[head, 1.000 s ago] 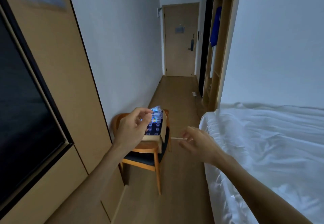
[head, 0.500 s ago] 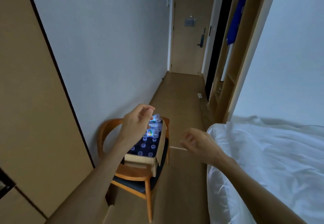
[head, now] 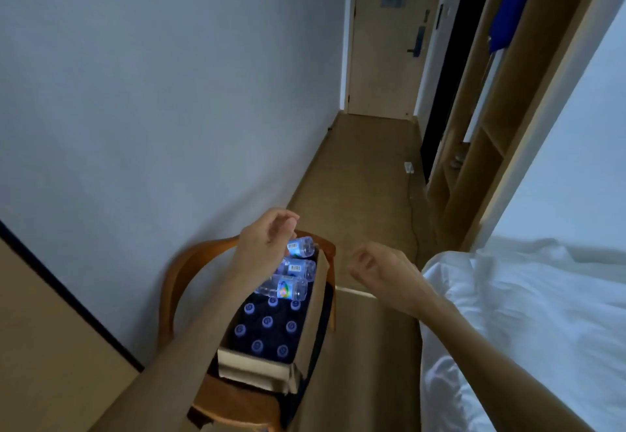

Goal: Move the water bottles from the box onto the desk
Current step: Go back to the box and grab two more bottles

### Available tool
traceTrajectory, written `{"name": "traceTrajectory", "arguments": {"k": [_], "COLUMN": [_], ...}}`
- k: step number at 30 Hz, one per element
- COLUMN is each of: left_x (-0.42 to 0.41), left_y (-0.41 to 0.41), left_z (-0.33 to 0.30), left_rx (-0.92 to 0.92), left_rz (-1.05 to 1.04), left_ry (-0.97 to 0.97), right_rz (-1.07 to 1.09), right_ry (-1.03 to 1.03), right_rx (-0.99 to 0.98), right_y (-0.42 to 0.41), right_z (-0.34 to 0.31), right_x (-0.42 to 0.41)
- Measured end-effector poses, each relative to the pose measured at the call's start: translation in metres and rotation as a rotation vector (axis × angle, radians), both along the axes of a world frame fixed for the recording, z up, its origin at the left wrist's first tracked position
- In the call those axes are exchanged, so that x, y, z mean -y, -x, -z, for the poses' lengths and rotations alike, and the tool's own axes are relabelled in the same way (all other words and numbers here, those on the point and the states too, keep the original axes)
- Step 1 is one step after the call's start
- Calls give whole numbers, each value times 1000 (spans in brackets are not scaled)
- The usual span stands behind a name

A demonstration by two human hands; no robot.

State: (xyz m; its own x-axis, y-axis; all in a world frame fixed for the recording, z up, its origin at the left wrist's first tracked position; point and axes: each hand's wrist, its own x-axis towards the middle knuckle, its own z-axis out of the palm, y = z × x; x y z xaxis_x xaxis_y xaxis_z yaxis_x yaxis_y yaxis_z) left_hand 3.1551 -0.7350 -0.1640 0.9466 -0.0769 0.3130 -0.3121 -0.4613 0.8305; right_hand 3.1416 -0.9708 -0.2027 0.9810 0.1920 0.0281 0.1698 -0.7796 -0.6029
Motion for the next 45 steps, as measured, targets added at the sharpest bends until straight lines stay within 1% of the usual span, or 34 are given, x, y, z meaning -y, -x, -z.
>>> {"name": "traceTrajectory", "arguments": {"k": [6, 10, 12, 15, 18, 22, 27, 30, 33, 37, 39, 45], "left_x": [16, 22, 21, 11, -3, -19, -37, -45, -54, -66, -70, -69], "left_y": [-89, -128, -140, -147, -151, -160, -183, -198, -213, -233, -243, -274], "left_z": [36, 54, 62, 82, 104, 133, 169, 194, 219, 246, 261, 303], "left_rx": [-105, -119, -138, -199, -261, -347, -453, -535, -653, -798, -863, -962], "left_rz": [-181, -310, -392, -511, -622, -739, -782, -795, -790, -783, -800, -730], "left_ry": [51, 65, 68, 84, 105, 156, 186, 246, 288, 280, 328, 237], "right_rz": [-109, -225, -292, -403, -513, -598, -692, -718, -724, -735, -733, -783], "right_ry": [-63, -70, -57, -89, -49, -35, 53, 109, 168, 283, 321, 414], "right_rx": [-20, -71, -93, -154, -201, -230, -282, -335, -404, -479, -490, -497], "right_y": [-120, -190, -223, -261, -292, -332, -373, -394, -413, -432, -442, -473], "right_z": [30, 47, 58, 72, 90, 120, 148, 167, 186, 214, 226, 255], "right_x": [25, 25, 19, 2, -20, -52, -88, -107, -126, -145, -154, -186]}}
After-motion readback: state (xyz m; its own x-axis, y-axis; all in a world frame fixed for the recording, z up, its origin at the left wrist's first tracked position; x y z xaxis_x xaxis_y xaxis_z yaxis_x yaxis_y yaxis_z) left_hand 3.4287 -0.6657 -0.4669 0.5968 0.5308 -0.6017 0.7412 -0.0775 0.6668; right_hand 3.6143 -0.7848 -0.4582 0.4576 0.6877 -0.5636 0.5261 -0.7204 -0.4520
